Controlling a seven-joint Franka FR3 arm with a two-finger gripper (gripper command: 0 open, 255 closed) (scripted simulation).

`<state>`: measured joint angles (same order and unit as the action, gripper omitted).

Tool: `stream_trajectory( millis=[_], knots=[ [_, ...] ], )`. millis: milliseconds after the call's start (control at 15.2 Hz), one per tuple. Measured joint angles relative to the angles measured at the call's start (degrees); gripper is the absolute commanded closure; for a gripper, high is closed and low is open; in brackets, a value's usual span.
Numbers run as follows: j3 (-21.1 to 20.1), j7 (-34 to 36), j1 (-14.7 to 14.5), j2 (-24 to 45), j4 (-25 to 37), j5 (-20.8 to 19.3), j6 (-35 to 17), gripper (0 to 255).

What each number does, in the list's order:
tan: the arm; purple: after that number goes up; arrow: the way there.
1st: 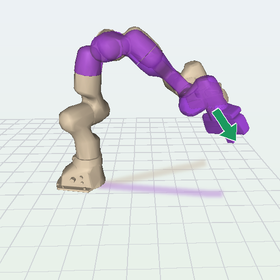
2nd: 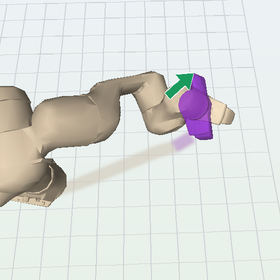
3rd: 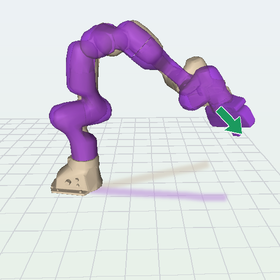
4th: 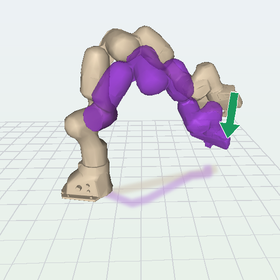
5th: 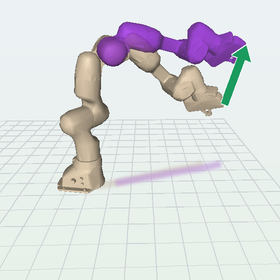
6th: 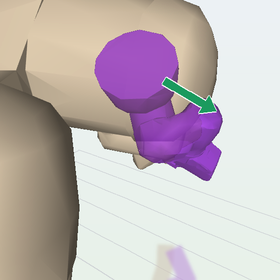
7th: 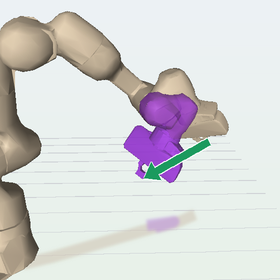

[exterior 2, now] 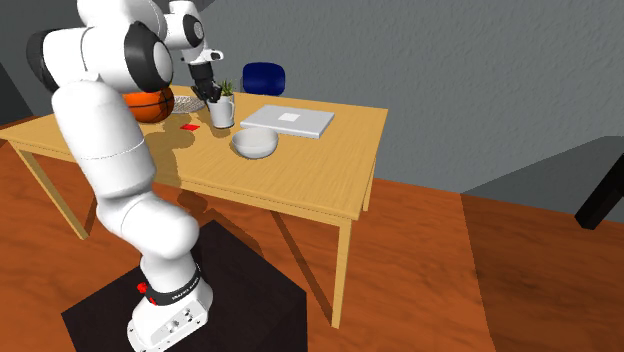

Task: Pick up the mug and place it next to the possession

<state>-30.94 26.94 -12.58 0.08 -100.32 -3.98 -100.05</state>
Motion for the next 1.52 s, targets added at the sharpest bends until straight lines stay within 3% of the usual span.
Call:
stream_trajectory(
  millis=[330,858,1518],
  knots=[
    [-3.19,8.44,-4.88,9.86,9.46,-5.47,1.88,255],
    [-4.02,18.27,-16.38,26.5,27.85,-14.45,6.97,255],
    [-3.66,19.39,-15.51,27.18,21.26,-15.02,0.0,255]
  ],
)
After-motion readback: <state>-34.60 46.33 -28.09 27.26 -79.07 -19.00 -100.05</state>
